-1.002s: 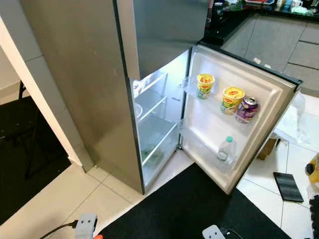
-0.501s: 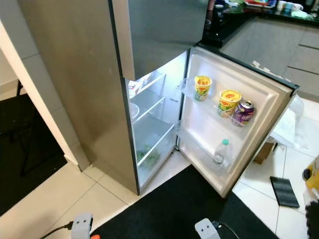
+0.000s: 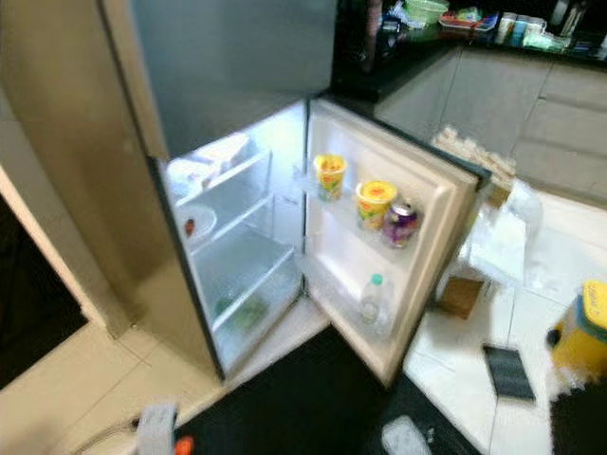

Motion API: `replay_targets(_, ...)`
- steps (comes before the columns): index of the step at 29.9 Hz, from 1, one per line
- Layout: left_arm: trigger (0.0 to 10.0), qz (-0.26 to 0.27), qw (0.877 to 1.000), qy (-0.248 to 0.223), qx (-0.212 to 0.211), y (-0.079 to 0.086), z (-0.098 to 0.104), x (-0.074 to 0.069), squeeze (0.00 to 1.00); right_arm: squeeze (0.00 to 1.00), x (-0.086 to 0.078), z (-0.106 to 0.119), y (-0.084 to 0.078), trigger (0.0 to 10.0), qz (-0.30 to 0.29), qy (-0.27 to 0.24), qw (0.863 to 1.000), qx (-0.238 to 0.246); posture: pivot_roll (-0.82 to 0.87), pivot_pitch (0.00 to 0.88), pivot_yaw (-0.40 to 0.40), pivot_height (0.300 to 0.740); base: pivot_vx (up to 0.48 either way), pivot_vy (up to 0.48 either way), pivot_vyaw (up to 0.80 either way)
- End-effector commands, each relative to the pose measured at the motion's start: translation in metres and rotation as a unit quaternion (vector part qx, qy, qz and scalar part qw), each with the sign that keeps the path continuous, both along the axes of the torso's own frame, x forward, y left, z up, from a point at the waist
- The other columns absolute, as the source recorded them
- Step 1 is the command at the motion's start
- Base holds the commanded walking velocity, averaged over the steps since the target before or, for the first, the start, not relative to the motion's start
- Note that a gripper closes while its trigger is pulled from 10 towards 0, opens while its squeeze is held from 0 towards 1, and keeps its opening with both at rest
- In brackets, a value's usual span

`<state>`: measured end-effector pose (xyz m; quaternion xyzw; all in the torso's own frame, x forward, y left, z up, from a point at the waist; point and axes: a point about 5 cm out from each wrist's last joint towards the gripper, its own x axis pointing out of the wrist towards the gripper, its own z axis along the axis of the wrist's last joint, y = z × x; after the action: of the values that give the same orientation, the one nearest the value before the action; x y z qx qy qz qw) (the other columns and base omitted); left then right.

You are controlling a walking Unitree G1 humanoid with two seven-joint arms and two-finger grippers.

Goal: Restocking fridge

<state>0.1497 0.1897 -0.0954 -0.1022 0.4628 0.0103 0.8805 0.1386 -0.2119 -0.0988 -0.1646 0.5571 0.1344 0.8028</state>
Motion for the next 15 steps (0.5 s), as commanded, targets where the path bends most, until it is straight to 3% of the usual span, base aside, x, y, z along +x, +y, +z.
replay_targets(1, 10.0, 0.004, 1.0, 0.007, 0.005, 0.0028, -0.001, -0.0027, 0.0, 0.0, -0.0004, -0.001, 0.0047, 10.0, -0.003, 0.0, 1.0, 0.006, -0.04, 0.0, -0.01, 0.74, 0.0, 0.0, 0.0)
replay_targets(15, 10.0, 0.0, 1.0, 0.02, 0.009, 0.0049, -0.0029, -0.008, 0.0, 0.0, -0.0061, -0.0029, 0.0041, 10.0, -0.011, 0.007, 1.0, 0.005, -0.04, 0.0, -0.002, 0.74, 0.0, 0.0, 0.0)
